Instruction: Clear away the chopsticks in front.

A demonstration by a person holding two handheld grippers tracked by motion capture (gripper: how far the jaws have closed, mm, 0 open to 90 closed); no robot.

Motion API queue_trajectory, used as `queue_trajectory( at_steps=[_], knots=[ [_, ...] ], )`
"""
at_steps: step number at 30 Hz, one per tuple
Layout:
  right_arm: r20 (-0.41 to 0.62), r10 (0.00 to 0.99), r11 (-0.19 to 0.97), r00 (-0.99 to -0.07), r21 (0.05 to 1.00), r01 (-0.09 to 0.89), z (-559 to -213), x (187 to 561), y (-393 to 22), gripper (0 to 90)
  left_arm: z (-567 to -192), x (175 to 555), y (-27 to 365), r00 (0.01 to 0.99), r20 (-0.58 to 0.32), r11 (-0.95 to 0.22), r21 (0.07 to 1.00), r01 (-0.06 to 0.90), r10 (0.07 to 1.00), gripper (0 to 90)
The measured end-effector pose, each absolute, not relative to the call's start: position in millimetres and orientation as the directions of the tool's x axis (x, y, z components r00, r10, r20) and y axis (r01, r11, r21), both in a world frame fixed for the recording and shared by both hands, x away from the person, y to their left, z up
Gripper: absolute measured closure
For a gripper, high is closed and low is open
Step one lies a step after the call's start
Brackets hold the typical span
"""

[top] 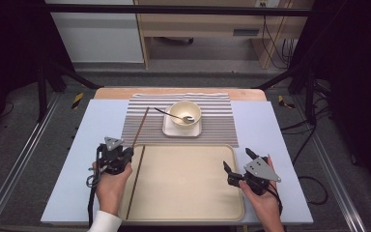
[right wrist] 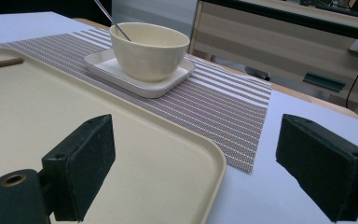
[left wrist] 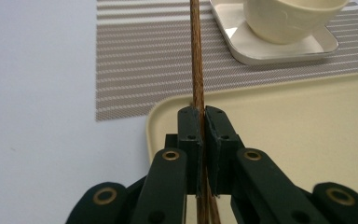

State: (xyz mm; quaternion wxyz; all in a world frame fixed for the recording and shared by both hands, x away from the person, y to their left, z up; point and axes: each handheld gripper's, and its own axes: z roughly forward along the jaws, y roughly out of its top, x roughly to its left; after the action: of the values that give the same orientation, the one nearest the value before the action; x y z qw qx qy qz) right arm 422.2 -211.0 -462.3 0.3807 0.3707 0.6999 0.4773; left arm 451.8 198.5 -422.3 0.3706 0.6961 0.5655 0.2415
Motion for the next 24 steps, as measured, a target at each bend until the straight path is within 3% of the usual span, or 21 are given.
queue_trajectory(
  at_steps=[2, 11, 24],
  knots=[
    [-0.173, 0.884, 0.265, -0.435, 0.951, 0.160, -462.3, 422.3, -210.9, 11.9, -425.7, 447.7, 195.6, 0.248, -0.047, -0.116, 0.789, 0.604, 0.968, 85.4],
    [-0.170, 0.881, 0.263, -0.441, 0.952, 0.159, -461.6, 421.2, -209.3, 11.9, -430.5, 421.5, 183.9, 0.247, -0.039, -0.115, 0.809, 0.576, 0.968, 85.4],
    [-0.142, 0.893, 0.241, -0.428, 0.952, 0.188, -463.6, 424.4, -212.4, 12.2, -443.8, 403.6, 174.8, 0.235, -0.107, -0.053, 0.808, 0.586, 0.966, 85.3]
  ],
)
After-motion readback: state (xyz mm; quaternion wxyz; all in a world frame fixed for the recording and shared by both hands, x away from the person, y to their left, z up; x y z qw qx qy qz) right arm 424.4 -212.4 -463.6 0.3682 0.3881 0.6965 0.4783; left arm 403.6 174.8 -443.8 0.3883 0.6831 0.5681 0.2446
